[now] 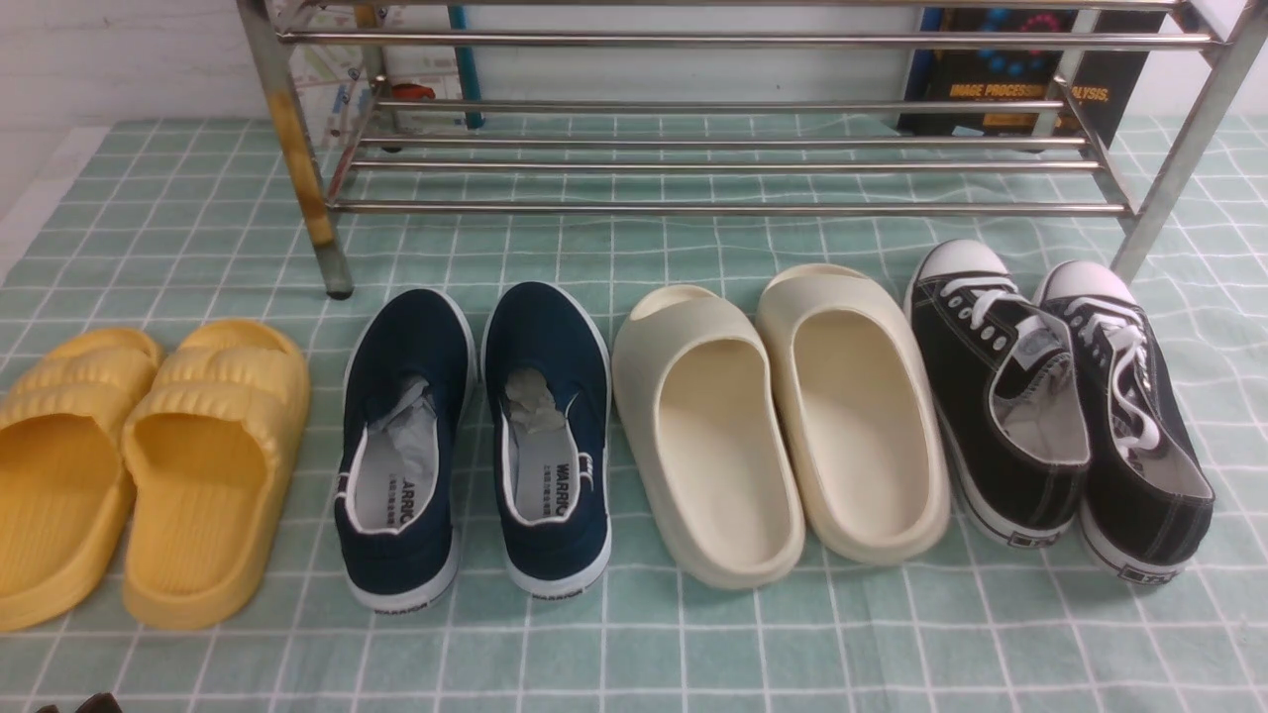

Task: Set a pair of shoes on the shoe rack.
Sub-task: Use the right arm to grab the shoe closest to it

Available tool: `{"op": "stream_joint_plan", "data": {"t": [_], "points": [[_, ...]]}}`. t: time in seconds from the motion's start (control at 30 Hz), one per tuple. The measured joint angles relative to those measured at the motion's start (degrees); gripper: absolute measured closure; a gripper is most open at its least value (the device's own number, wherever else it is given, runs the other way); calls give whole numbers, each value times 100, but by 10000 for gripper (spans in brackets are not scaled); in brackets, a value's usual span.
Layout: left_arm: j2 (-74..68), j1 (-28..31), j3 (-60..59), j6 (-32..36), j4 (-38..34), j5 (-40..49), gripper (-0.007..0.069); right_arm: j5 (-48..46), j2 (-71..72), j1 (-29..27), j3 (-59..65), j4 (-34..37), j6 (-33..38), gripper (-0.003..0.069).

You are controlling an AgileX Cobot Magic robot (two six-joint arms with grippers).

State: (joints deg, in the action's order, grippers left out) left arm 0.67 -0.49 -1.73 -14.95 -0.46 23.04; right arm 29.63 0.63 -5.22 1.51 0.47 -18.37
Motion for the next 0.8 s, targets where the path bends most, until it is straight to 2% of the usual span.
{"op": "stream_joint_plan", "data": {"t": [0.07, 0.13, 0.23, 0.37, 0.4, 0.43, 0.6, 0.67, 0.73, 0.8], "points": [[0, 0, 0, 0, 0, 0, 386, 718, 0, 0, 0, -47, -650, 486], [0, 0, 0, 0, 0, 0, 386, 978, -18, 0, -8, -113, -961, 484], [0, 0, 0, 0, 0, 0, 386, 850, -252, 0, -281, -386, -1165, 498], [0, 0, 0, 0, 0, 0, 386, 114, -868, 0, -1243, -841, -1089, 589], [0, 0, 0, 0, 0, 0, 386, -445, -1219, 0, -1747, -1087, -949, 644], [0, 0, 0, 0, 0, 0, 386, -859, -1502, 0, -2111, -1282, -837, 658], [0, 0, 0, 0, 0, 0, 386, -2769, -3098, 6, -3482, -2127, -711, 661], [0, 0, 0, 0, 0, 0, 386, -3539, -3802, 85, -3951, -2230, -701, 661], [0, 0, 0, 0, 0, 0, 386, -3847, -4009, 156, -4077, -2230, -701, 660], [0, 0, 0, 0, 0, 0, 386, -4787, -4706, 580, -4543, -2109, -676, 659]]}}
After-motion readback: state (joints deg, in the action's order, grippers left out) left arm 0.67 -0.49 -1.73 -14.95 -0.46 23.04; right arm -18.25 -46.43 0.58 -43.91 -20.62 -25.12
